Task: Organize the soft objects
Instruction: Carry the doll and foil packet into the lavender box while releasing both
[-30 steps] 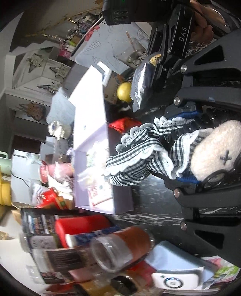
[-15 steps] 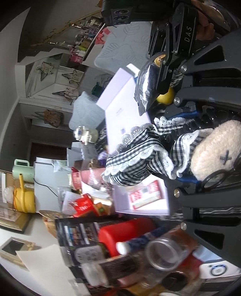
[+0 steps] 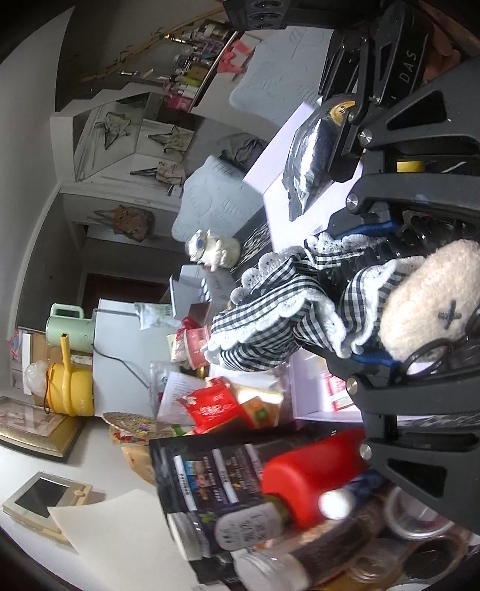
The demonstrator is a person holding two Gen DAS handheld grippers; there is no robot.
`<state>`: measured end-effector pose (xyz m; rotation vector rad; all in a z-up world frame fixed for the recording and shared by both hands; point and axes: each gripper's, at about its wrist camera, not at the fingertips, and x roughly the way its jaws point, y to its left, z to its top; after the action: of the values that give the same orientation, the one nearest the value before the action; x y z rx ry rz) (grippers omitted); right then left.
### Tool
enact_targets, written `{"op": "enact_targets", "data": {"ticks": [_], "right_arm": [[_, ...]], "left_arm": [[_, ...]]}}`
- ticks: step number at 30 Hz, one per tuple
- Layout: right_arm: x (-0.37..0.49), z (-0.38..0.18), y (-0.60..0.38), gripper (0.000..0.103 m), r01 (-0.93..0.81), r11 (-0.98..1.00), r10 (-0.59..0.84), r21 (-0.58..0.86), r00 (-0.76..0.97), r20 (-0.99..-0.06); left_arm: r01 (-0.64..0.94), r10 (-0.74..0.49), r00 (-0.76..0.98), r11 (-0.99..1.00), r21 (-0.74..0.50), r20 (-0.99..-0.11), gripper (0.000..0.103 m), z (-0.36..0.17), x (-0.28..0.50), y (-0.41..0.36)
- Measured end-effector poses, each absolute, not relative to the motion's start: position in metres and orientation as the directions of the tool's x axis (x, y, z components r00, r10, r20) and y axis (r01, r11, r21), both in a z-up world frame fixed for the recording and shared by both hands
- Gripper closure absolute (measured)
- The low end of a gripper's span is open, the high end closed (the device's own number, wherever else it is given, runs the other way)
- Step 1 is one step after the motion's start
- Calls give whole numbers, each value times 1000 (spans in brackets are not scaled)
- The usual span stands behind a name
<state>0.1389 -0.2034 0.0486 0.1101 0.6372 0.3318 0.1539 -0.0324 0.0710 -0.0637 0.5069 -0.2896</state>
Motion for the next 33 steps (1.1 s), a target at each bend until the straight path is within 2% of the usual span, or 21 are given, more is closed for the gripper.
{"op": "enact_targets", "data": {"ticks": [20,28,33], "right_arm": [[251,56,-167,65,-289,948,314,133,782,-539],[279,24,-152,65,-306,943,321,130,733,-600],[295,-4,-153,65,-286,952,288,114,695,-659]], "left_arm": [[118,-136,874,991,-68,-467,57,66,246,-7],[91,-90,837,996,-24,-539,57,37,267,-8],[93,-97,793,995,-39,-602,57,16,285,-6]]}}
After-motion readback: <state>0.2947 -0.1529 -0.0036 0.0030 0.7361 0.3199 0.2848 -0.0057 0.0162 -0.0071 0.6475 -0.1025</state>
